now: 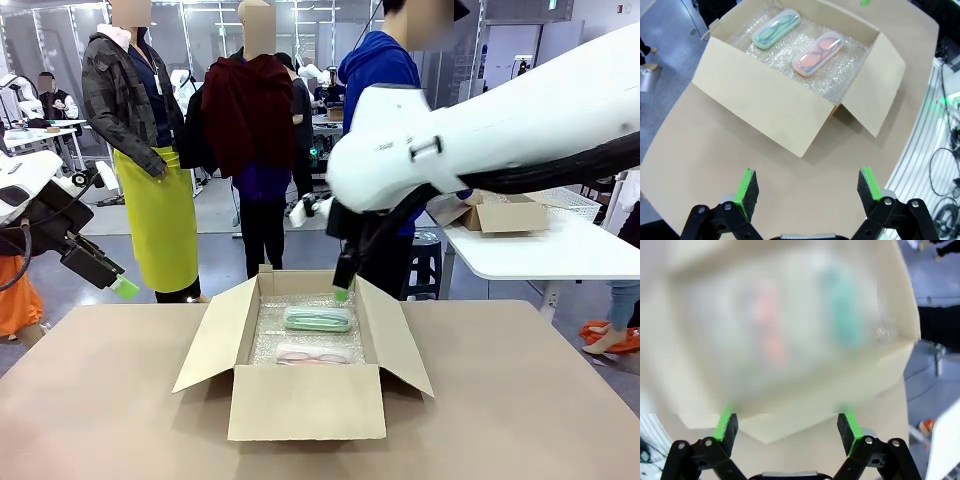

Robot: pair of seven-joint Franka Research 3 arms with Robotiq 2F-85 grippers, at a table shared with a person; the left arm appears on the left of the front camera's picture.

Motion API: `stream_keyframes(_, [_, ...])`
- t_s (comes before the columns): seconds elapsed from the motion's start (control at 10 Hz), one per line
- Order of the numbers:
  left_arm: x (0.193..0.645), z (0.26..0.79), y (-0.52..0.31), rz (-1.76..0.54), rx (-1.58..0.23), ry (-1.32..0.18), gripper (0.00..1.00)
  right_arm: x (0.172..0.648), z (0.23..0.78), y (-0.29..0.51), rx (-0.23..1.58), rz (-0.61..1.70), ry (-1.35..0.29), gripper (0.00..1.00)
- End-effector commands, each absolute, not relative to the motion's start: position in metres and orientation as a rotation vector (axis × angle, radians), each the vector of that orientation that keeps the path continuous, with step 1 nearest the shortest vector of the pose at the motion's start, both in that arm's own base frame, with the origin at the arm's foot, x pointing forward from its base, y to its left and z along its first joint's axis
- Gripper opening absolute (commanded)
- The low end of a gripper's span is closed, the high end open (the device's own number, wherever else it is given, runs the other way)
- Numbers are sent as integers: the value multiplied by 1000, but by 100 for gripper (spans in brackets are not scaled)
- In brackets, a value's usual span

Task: Pack the glasses set securely to prepare it for shipping.
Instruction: Position the Package Box on the left side of the table.

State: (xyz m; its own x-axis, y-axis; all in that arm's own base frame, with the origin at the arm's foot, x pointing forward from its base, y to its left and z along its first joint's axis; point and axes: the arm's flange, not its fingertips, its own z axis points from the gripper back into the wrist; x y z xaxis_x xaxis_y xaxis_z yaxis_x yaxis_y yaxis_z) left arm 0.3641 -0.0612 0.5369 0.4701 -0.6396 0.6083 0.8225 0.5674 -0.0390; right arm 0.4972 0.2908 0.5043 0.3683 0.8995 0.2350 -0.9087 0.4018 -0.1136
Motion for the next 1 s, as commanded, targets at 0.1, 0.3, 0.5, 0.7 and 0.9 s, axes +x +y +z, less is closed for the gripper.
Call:
stream_keyframes(0.1, [363, 538, -59, -932, -376, -590, 100, 429, 507, 202, 57, 907, -451, 100])
stream_keyframes(0.3, [363, 538, -59, -932, -376, -590, 100, 391, 506, 149, 90, 767, -514, 100])
stream_keyframes(0.5, [363, 538, -59, -932, -376, -590, 100, 350, 506, 111, 126, 655, -567, 100])
stream_keyframes(0.7, [363, 538, -59, -932, -376, -590, 100, 325, 502, 83, 199, 572, -541, 100])
stream_keyframes(0.9, [363, 538, -59, -932, -376, -590, 100, 304, 509, 53, 185, 451, -550, 100])
